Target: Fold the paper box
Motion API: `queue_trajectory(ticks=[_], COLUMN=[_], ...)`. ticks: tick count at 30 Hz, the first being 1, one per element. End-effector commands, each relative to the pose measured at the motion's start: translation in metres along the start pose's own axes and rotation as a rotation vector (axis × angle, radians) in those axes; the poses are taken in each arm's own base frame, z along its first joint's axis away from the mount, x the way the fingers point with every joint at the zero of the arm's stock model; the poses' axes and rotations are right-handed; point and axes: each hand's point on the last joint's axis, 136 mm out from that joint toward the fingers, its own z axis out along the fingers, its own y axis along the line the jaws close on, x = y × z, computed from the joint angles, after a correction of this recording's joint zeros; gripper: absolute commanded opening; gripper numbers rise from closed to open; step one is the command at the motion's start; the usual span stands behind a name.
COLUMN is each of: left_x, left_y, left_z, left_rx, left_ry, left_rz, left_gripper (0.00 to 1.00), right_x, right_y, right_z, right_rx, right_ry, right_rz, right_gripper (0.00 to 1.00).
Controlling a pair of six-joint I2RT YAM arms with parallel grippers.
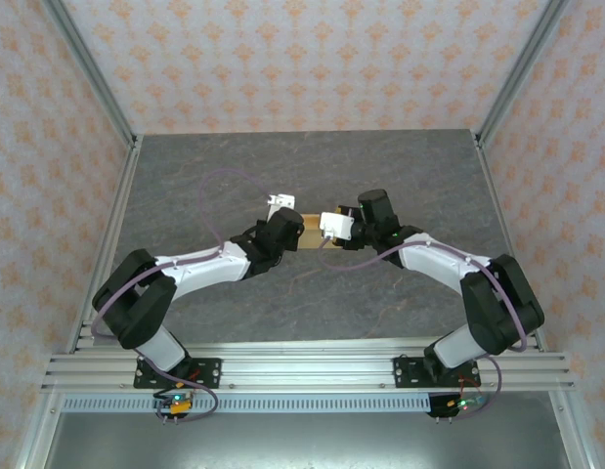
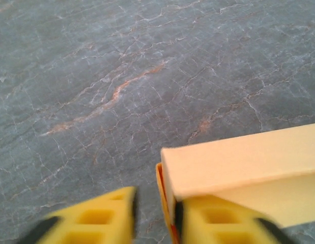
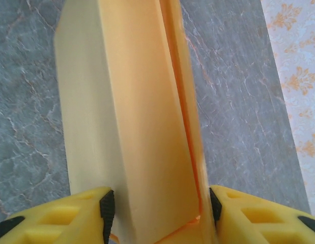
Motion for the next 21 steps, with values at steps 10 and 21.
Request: queue_trajectory(ticks=[10,21], left_x=[-0.028,-0.043], left_y=[0.006,0.031], left_z=[-0.055,-0.013], left_rx=[0.265,0.246], left_ry=[-0.051,0.012], left_rz=[-0.22,-0.365], left_gripper=[0.92,0.96], right_x=[0.03,0.032], right_y=[0.028,0.039], right_z=[0.018,0.018], right_rx=[-0.038,-0.086], right_ry=[0.087,0.101], right_rz=[-0.045,-0.058], right_gripper=[0.46,0.5])
